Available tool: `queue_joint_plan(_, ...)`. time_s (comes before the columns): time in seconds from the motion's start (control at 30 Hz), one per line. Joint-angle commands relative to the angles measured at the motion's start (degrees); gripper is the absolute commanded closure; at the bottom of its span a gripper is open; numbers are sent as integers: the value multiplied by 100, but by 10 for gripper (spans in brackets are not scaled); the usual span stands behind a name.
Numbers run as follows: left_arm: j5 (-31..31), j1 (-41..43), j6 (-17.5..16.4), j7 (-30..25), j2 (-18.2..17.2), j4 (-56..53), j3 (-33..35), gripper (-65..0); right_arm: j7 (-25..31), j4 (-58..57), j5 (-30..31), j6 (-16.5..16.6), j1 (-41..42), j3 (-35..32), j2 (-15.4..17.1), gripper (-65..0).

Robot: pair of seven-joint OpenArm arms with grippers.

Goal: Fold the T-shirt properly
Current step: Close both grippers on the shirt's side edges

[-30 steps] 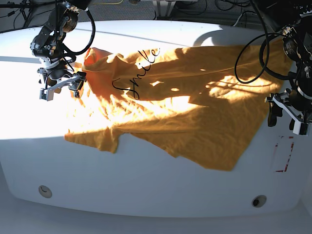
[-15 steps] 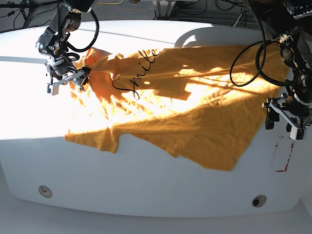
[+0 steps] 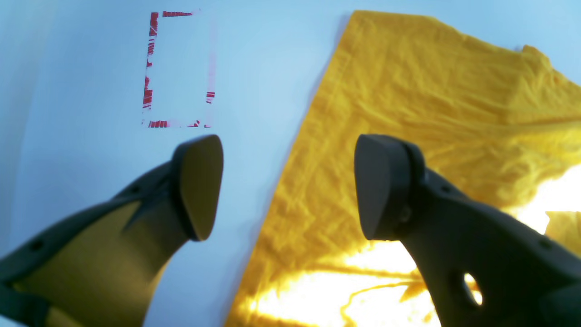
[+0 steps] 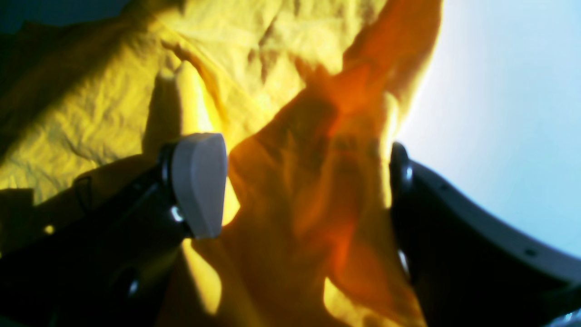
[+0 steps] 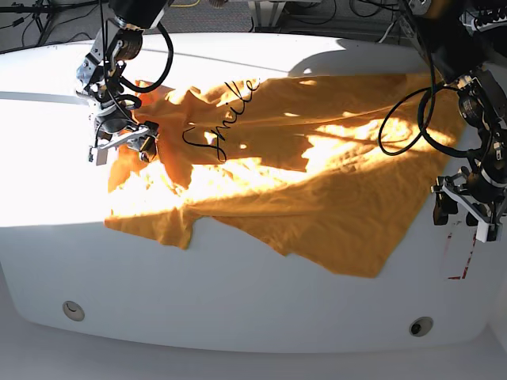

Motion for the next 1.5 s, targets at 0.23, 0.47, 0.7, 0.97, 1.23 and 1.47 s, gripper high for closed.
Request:
queue_joint_plan(0.23,829,-915,2,-972,-182,-1754,300,-428,-314,-49,-118,-31,92,-27,150,-29)
queue_joint_plan(0.47,1268,-1539,2,-1851,-182,-3240,326,-428,-322,109,-118,-31,84,-36,167,-2)
queue_joint_plan(0.7,1620,-2154,2,-2476,-174,-4743,335,-428,-322,320,-118,-31,40,-247,176,0)
queue_joint_plan(0.97,1796,-2673,336,-3478,-200,-6554,335,-429,-322,531,-118,-31,40,-291,158,0)
queue_joint_plan(1.23,1769,-2954,336,-3750,-68,-7266,713,-429,-322,566,-118,-31,66,-300,158,0)
queue_joint_plan(1.47,1778,-2972,327,-3785,336,-7266,1109,-429,-322,557,-118,-31,48,-300,158,0)
